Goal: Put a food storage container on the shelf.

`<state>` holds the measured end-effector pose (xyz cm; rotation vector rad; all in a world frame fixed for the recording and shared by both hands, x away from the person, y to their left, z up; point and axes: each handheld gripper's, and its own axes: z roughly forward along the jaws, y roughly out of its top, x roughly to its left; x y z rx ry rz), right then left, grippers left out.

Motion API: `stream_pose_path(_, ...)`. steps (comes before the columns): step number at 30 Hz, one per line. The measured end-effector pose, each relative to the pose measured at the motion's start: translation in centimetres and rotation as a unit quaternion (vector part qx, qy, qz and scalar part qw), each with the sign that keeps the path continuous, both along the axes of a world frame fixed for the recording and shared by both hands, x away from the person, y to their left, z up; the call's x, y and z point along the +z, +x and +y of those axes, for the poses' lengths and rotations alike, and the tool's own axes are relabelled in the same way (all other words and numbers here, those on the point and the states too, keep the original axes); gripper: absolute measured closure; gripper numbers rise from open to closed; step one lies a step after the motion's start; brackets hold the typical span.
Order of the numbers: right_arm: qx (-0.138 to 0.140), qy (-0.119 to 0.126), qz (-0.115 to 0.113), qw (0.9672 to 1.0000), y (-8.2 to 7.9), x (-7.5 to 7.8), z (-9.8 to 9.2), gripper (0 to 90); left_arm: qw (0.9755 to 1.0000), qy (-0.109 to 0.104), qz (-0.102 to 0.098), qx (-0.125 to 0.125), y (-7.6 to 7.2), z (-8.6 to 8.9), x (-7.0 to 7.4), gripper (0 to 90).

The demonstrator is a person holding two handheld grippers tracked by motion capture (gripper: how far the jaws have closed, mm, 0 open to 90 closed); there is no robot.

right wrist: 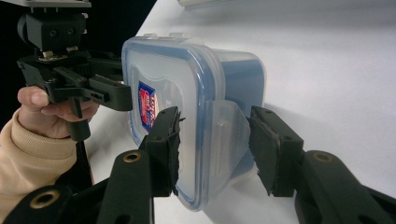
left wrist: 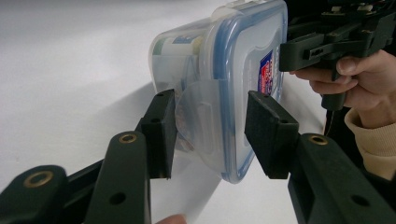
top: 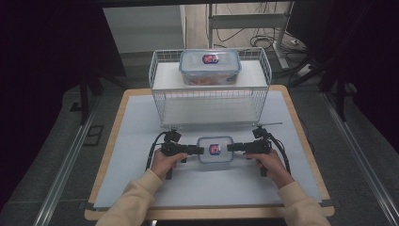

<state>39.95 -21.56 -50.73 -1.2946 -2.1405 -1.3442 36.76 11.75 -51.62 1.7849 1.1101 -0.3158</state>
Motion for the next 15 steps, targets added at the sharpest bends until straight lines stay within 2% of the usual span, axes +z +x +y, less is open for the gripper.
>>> stream_pose_path(5, -0.001, -0.002, -0.014, 0.9999, -0.3, 0.7, 0.0, 54.2, 1.0000, -0.004, -0.005, -0.001, -0.1, 0.1, 0.6, 54.8)
stream_pose_path(11, -0.002, 0.000, -0.032, 0.9995, -0.6, 1.6, 0.0, 54.1, 0.9997, 0.001, -0.023, -0.003, -0.2, 0.1, 1.6, 54.8)
stream_pose_path(15, -0.004, -0.001, -0.036, 0.9993, -0.7, 2.0, 0.1, 54.1, 0.9996, 0.001, -0.027, 0.000, -0.3, 0.0, 1.8, 54.7)
